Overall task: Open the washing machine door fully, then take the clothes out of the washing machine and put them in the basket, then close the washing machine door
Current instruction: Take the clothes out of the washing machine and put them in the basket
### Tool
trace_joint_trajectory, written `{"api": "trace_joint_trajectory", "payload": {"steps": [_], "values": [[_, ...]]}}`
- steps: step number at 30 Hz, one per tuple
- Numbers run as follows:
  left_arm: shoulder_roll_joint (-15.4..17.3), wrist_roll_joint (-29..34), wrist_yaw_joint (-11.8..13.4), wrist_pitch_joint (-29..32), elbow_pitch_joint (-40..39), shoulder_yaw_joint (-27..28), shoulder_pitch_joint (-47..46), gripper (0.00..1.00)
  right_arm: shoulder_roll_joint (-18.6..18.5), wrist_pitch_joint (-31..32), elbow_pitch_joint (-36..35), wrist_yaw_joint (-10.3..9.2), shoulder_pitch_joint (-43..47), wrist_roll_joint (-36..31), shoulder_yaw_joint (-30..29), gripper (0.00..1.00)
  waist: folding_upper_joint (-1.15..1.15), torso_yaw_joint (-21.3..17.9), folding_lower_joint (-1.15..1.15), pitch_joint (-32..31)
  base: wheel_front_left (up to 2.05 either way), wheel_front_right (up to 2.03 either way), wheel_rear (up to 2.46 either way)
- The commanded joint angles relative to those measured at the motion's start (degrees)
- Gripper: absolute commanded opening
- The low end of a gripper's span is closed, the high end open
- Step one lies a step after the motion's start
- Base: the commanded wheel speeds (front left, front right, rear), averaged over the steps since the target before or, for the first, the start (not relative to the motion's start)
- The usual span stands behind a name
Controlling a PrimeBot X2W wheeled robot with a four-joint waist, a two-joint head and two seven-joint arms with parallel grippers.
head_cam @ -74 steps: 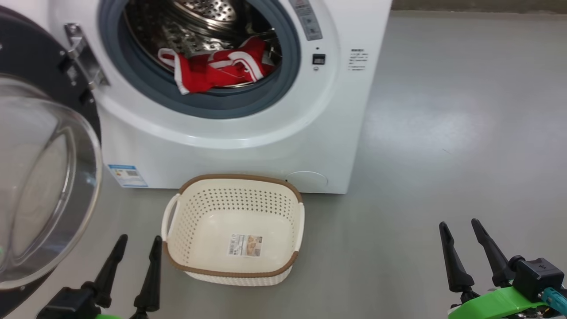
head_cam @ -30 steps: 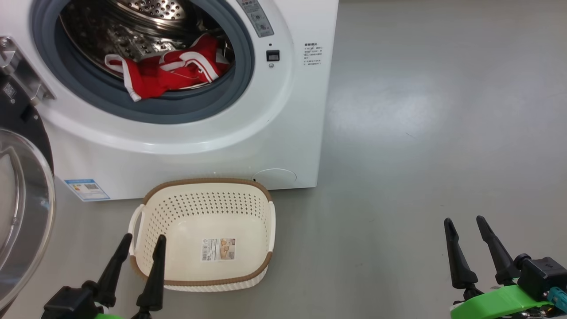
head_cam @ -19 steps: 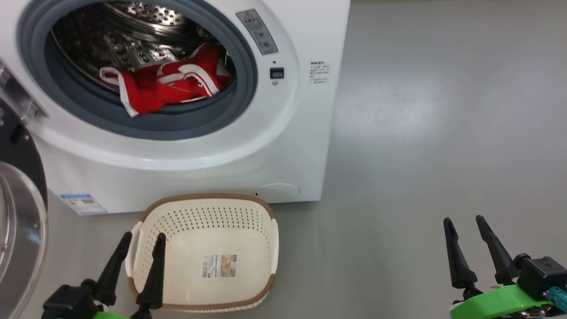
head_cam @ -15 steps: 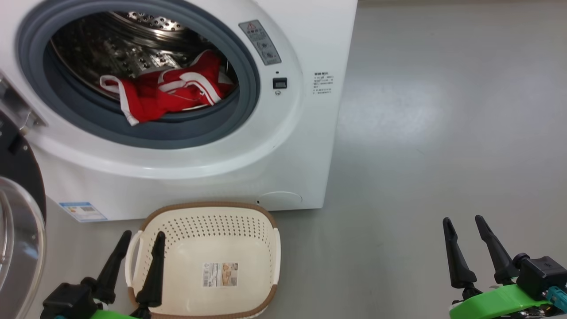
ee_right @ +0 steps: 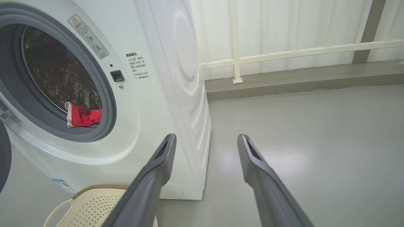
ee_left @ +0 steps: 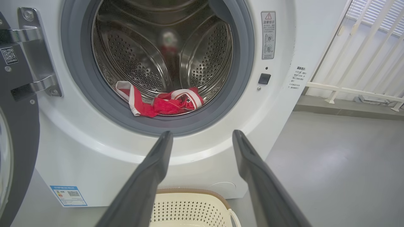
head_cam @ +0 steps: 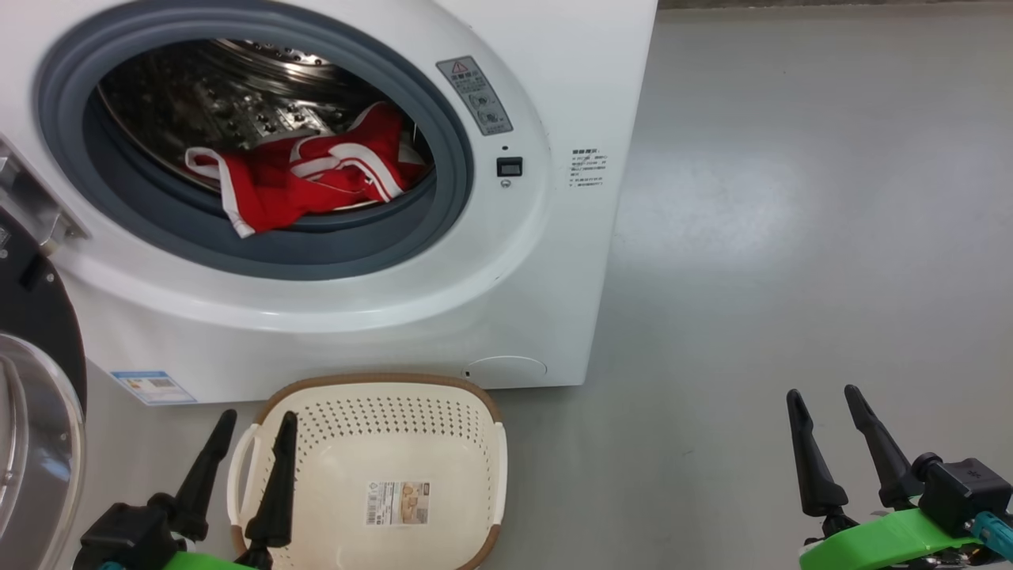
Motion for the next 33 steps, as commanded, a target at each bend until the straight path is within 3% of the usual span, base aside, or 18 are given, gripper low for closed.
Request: {"api": "trace_joint_trajectory", "payload": {"steps": [1,12,21,28,33], "values": [[0.7,0.3,-0.3,-0.2,-1.1,2.1,-1.2,1.0,-0.9,-0.4,-1.4,0.37,-1.7,0.1,1.8,1.0,0.0,0.0,0.0,0.1,0.0,0.0,0.0],[0.5,0.2,-0.3,-0.2,-0.4,2.4,-2.1,1.0,-0.8,-0.4,-1.4,0.37,-2.3,0.2,2.5,1.0,0.0,-0.7,0.0,1.4,0.0,0.0,0.0],[1.4,2.0,-0.3,-0.2,4.5,1.6,-10.7,1.0,-0.4,-0.4,-1.9,0.37,-4.1,0.4,2.4,1.0,0.0,-2.1,0.0,5.8,0.0,0.0,0.0],[3.2,4.2,-0.3,-0.2,15.5,0.0,-24.8,1.0,0.2,-0.4,-2.5,0.37,-7.0,0.5,2.7,1.0,0.0,-3.8,0.0,11.2,0.0,0.0,0.0],[5.1,5.2,-0.3,0.1,28.2,-1.5,-38.0,1.0,0.5,-0.4,-2.7,0.37,-9.9,0.9,3.2,1.0,0.0,-5.8,0.0,15.7,0.0,0.0,0.0]]}}
